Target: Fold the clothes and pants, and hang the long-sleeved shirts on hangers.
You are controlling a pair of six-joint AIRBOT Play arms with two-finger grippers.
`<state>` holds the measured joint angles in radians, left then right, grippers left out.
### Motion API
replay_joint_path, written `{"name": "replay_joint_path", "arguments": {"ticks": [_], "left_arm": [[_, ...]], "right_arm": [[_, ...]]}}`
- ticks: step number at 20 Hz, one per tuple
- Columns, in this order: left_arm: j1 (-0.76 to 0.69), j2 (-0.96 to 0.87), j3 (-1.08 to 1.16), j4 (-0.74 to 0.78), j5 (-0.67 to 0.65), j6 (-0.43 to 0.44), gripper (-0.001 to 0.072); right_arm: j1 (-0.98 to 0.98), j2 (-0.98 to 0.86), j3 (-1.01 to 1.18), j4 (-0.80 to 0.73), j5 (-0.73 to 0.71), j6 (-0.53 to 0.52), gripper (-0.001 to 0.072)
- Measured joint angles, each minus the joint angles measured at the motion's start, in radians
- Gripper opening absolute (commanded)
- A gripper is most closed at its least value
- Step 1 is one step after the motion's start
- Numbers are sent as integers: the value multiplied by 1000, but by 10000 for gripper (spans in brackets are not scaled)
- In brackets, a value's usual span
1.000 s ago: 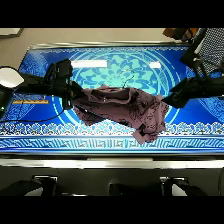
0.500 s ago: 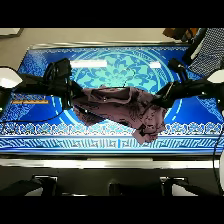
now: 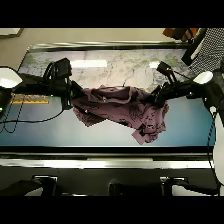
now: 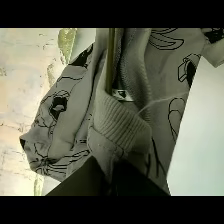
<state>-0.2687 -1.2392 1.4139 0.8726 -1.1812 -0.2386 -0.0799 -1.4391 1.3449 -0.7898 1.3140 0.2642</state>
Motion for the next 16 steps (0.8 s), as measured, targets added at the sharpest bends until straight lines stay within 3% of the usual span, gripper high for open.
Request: {"name": "replay_joint_path", "arguments": {"ticks": [6, 7, 8, 9, 11, 13, 14, 16], "left_arm": [[0, 1, 0, 3, -4, -1, 34], [0, 1, 0, 2, -4, 0, 113], [0, 1, 0, 0, -5, 2, 268], [-1, 1, 0, -12, -9, 1, 333], [-1, 1, 0, -10, 2, -22, 368], [0, 1, 0, 1, 45, -80, 685], [0, 1, 0, 15, 85, -131, 720], [2, 1, 0, 51, 188, -259, 720]], "right_arm": [[2, 15, 0, 1, 66, -34, 36], [2, 26, 0, -2, 73, -35, 36], [2, 39, 0, -5, 77, -34, 35], [3, 53, 0, -5, 86, -31, 34], [4, 89, 0, -26, 101, -16, 34], [2, 131, 0, -65, 109, 3, 33], [-1, 154, 0, -81, 115, 15, 33], [-15, 204, 0, -105, 124, 55, 33]]}}
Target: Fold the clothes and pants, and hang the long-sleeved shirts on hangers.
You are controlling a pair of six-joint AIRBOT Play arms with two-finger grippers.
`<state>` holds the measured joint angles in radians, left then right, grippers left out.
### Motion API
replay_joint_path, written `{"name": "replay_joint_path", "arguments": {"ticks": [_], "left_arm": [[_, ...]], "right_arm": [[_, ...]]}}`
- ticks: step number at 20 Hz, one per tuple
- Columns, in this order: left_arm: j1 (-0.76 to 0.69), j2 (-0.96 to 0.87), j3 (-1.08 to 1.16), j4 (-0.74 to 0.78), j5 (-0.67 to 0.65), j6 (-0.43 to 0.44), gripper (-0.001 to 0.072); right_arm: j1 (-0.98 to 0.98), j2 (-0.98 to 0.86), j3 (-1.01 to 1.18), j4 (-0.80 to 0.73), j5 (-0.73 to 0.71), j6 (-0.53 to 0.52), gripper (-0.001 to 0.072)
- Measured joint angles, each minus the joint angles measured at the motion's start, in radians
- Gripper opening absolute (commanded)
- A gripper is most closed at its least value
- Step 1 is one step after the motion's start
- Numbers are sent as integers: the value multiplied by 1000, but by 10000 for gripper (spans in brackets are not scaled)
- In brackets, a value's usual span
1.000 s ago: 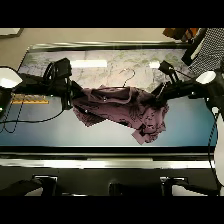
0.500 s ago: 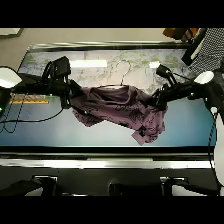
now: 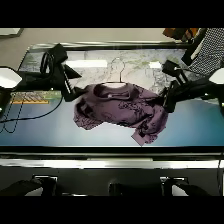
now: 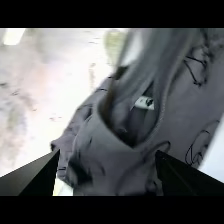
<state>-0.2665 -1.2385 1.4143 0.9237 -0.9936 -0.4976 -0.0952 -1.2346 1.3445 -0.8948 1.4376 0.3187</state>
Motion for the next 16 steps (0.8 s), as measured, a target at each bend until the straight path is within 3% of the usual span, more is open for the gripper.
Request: {"name": "replay_joint_path", "arguments": {"ticks": [4, 8, 12, 16], "left_arm": [[35, 4, 0, 46, 228, -334, 720], [79, 26, 0, 64, 318, -659, 718], [79, 55, 0, 69, 287, -795, 718], [51, 69, 0, 70, 236, -838, 717]], "right_arm": [[-59, 122, 0, -60, -8, 200, 34], [-100, 298, 0, -244, -67, 489, 36], [-111, 476, 0, -473, -89, 760, 35], [-114, 599, 5, -862, -95, 1212, 33]]}}
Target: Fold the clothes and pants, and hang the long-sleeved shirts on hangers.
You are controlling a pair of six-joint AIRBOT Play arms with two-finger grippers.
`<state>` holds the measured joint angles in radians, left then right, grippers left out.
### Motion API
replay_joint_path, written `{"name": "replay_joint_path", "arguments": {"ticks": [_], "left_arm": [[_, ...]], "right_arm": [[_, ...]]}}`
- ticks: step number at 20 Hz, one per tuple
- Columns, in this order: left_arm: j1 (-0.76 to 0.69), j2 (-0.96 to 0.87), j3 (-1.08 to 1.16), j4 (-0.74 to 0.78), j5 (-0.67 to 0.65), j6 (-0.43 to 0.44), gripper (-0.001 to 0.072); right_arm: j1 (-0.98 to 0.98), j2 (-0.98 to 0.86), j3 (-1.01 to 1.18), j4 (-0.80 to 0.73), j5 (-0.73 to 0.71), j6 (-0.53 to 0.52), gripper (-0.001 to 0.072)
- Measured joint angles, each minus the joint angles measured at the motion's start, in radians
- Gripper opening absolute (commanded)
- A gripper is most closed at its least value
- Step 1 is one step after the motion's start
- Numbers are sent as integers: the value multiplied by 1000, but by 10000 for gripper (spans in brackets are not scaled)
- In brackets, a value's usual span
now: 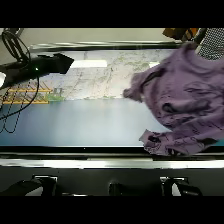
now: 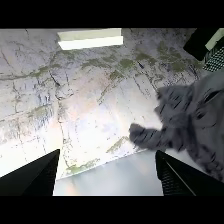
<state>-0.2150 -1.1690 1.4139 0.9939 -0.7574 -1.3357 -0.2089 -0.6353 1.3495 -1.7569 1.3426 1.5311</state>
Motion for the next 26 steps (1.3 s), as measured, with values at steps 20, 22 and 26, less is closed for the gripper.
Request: {"name": "replay_joint_path", "arguments": {"ticks": [20, 22, 26], "left_arm": [[-42, 5, 0, 1, -48, -19, 717], [-42, 5, 0, 1, -48, -19, 717], [-42, 5, 0, 1, -48, -19, 717]], "right_arm": [[-156, -423, 605, -851, -185, 610, 34], [-212, -436, 631, -850, -224, 624, 34], [-332, -447, 652, -847, -283, 682, 34]]}}
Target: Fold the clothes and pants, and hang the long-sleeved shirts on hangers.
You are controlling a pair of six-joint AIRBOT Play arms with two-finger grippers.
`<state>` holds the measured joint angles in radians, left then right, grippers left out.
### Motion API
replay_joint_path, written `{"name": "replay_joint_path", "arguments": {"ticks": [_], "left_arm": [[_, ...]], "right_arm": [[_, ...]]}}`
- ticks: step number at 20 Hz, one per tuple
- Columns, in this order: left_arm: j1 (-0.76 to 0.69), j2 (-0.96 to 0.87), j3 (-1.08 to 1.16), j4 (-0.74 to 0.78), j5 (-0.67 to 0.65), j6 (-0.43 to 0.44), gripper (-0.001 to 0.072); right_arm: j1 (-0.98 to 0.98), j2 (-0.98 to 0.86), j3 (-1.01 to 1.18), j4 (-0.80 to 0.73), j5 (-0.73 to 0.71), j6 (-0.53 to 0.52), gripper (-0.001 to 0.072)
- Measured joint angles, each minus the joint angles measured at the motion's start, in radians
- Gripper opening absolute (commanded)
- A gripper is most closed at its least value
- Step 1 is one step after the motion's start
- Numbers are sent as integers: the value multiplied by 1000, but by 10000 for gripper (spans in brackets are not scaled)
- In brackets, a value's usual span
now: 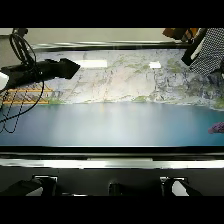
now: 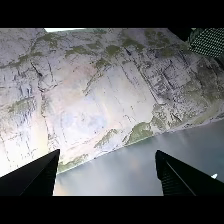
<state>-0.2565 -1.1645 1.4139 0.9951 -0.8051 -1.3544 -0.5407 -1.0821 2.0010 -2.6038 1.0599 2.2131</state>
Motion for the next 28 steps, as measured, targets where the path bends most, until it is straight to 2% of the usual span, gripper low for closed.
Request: {"name": "replay_joint_path", "arguments": {"ticks": [6, 13, 14, 16, 17, 19, 23, 28], "left_arm": [[0, 0, 0, 0, 0, -1, 717], [0, 0, 0, 0, 0, -11, 717], [0, 0, 0, 0, 0, -16, 717], [0, 0, 0, 0, 0, -26, 717], [0, 0, 0, 0, 0, -29, 717], [0, 0, 0, 0, 0, -34, 718], [0, 2, 0, 0, 0, -36, 718], [6, 9, 0, 0, 1, -37, 718]], "right_arm": [[-190, -14, 6, 59, -68, 70, 35], [-317, -43, 7, 236, -75, 45, 41], [-323, -44, 8, 257, -70, 39, 111], [-329, -44, 8, 284, -52, 29, 380], [-331, -40, 8, 294, -38, 24, 449], [-333, -26, 8, 306, -11, 21, 505], [-335, 46, 8, 315, 13, 18, 506], [-335, 154, 8, 349, -88, 18, 506]]}}
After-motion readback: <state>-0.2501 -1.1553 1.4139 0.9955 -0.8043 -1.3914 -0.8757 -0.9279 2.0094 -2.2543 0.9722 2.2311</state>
